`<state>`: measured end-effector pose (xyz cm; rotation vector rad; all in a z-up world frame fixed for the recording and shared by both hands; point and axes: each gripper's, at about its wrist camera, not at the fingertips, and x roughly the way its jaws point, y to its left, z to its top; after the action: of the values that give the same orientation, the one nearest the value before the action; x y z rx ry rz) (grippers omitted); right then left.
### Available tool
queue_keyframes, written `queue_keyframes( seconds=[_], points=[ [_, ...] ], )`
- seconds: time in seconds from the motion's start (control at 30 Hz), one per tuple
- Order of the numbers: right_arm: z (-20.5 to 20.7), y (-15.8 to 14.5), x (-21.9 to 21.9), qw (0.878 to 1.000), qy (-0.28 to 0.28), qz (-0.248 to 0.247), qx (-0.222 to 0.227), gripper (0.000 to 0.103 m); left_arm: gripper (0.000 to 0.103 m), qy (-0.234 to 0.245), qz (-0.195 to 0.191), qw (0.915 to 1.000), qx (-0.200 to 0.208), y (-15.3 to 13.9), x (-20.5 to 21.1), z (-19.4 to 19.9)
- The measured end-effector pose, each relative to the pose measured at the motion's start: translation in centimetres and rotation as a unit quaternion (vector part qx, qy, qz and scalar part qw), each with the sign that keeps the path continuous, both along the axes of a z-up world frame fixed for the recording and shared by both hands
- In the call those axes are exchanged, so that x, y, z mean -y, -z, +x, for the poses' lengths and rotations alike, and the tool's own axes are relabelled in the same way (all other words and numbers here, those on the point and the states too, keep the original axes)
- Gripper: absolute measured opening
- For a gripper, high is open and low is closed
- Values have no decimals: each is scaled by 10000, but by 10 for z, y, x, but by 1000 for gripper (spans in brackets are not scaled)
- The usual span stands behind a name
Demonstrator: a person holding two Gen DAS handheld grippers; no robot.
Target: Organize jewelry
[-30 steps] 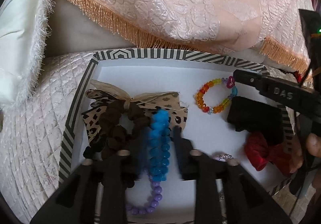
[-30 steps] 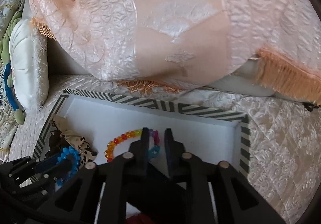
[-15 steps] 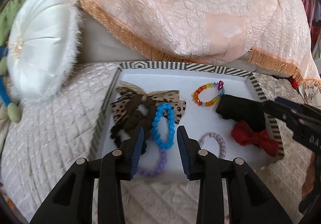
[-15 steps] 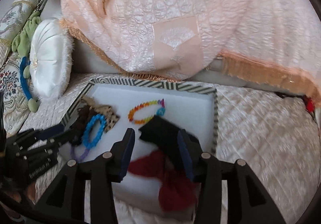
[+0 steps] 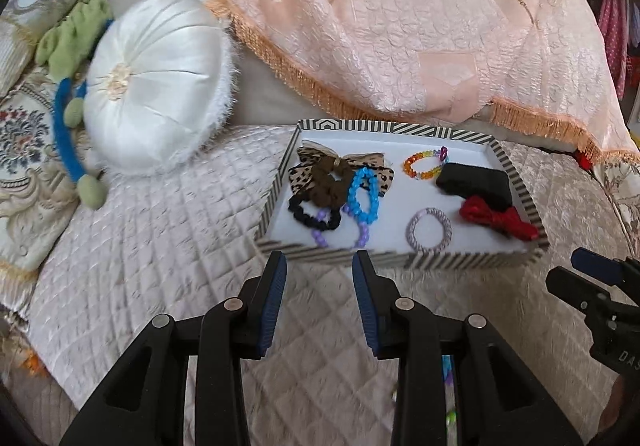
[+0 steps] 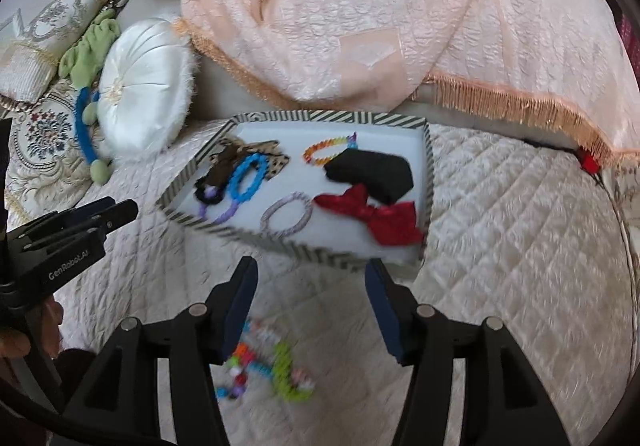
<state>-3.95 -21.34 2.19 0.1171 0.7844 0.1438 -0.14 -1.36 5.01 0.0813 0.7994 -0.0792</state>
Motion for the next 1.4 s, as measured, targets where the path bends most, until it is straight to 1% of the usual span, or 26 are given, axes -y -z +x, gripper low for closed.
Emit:
queue_keyframes(
  seconds=[0.07, 0.17, 0.27, 0.43, 0.73, 1.4],
  points=[
    [-12, -1, -4, 10000, -3, 10, 3, 59, 21, -14, 39, 10000, 53, -2, 0, -12],
    [-26, -5, -9, 9999, -4, -95, 75, 60, 21, -13, -45, 10000, 81, -5, -2, -26],
    [-38, -11, -13, 9998, -20, -127, 140, 61, 21, -34, 34, 9999, 159, -8, 1, -39],
    [-53, -20, -16, 9994, 2, -189, 278, 66, 21, -72, -99, 9998, 139, -9, -1, -52],
    [-60, -24, -16, 9994, -9, -218, 267, 66, 21, -35, -18, 9997, 220, -14, 3, -63],
    [-68, -24, -16, 9993, -36, -278, 244, 67, 21, -5, -66, 9998, 206, -14, 10, -72]
  ],
)
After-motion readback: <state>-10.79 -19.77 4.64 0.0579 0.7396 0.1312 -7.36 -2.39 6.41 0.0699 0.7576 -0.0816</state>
